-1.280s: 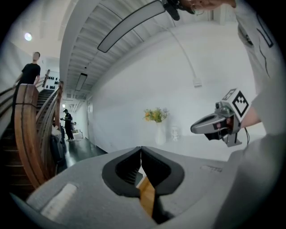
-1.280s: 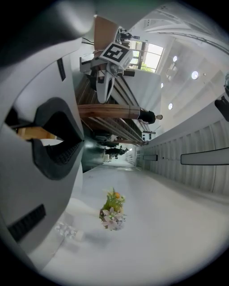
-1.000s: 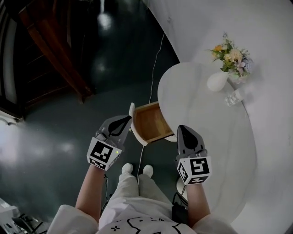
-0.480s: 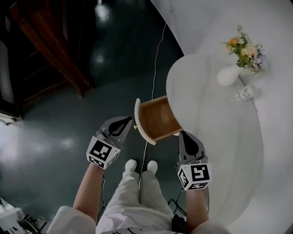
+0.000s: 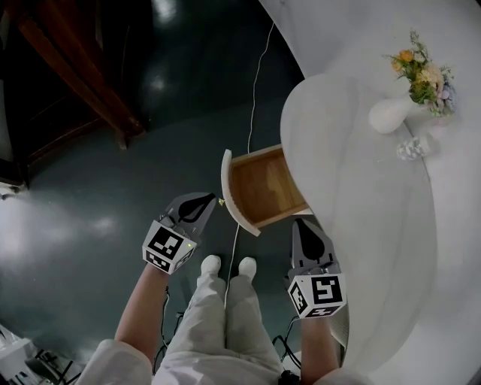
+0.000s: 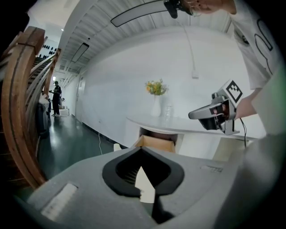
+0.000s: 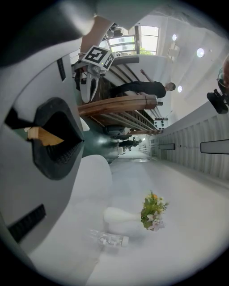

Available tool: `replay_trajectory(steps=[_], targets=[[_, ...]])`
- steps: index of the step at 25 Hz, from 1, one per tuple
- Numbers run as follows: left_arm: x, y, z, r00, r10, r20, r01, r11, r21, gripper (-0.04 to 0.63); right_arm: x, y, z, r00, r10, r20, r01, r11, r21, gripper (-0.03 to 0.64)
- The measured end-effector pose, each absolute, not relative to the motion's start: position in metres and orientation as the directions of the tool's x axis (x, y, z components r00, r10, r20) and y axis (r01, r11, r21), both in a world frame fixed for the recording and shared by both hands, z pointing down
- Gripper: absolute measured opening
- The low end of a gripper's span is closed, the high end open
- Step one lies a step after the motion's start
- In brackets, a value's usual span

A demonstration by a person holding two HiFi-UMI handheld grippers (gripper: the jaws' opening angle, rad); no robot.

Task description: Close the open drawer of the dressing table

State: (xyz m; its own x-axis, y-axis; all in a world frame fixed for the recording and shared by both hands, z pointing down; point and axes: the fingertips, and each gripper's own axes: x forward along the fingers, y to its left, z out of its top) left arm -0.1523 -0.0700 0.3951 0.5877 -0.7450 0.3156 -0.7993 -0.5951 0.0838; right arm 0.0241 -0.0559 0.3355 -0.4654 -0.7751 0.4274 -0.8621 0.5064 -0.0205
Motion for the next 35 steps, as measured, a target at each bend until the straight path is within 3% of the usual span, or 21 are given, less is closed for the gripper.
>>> replay_trajectory(steps=[14, 35], targets=[[-0.147, -0.073, 0.49, 0.603, -0.714, 0.357, -0.785, -0.611, 0.102, 0.015, 0.034, -0.052, 0.393, -0.431, -0.787, 0.441, -0.886, 0.463, -0.039, -0.002], [-0.143, -0.067, 0.586, 0.628, -0.634, 0.451, -0.726, -0.686, 0.046, 0.017, 0.038, -0.034, 0.456, -0.454, -0.753, 0.477, -0.855, 0.518, 0.002, -0.002]])
